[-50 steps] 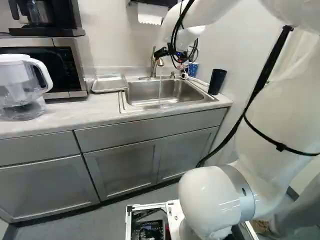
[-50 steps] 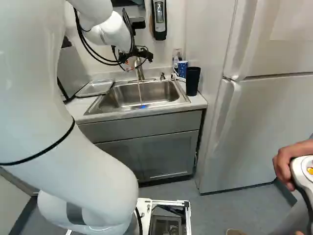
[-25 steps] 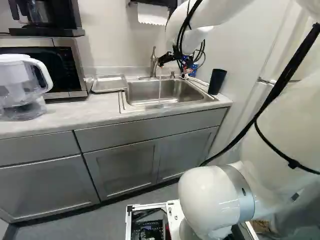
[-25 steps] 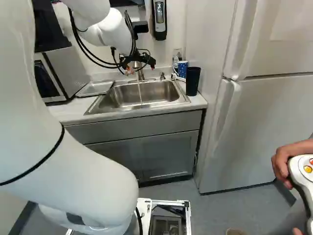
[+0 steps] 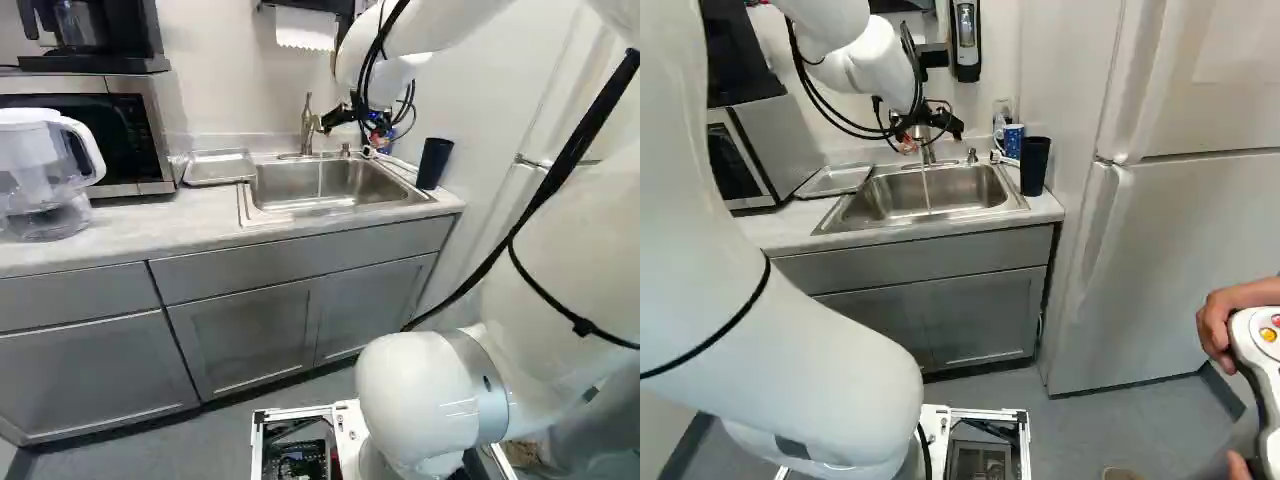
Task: Rinse the cup and place it in the tray
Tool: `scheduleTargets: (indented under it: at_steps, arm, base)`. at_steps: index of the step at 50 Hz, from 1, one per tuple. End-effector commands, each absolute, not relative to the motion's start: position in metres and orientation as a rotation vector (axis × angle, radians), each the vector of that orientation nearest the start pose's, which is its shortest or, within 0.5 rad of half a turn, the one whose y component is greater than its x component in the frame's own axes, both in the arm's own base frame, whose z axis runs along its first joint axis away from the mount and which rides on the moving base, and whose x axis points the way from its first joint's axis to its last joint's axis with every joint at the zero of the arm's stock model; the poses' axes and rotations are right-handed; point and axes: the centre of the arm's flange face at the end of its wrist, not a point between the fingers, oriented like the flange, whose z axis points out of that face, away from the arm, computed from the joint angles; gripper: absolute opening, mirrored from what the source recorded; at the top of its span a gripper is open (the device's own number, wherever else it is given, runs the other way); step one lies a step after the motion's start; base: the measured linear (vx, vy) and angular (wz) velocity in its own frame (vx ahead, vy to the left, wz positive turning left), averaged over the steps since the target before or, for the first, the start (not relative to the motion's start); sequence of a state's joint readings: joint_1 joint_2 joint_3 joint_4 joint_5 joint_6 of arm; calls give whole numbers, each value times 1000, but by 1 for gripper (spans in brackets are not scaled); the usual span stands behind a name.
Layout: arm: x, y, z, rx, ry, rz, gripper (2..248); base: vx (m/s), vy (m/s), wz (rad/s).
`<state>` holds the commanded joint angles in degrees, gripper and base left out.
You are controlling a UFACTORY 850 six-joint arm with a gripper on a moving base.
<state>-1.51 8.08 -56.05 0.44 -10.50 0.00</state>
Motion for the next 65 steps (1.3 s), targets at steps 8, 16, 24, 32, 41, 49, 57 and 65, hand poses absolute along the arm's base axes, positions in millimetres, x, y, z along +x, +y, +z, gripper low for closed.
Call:
scheduleTargets:
  at_steps: [8,16,24,32,41,49,57,65]
  arm:
    - [466,-24,646,-2820,84,-1425,247]
    - [464,-37,646,-2829,122,-1431,247]
    - [460,-49,646,-2834,160,-1446,247]
    - [456,-61,644,-2837,200,-1463,247]
    - [453,-75,637,-2843,245,-1476,247]
    - [449,-88,630,-2844,287,-1499,247]
    - [444,-100,623,-2837,326,-1537,247]
    - [437,-110,617,-2826,363,-1578,247]
  base:
    - [0,0,0]
    - [0,0,0]
    - [0,0,0]
    - [0,0,0]
    - [0,0,0]
    - [0,0,0]
    - [0,0,0]
    - [0,0,0]
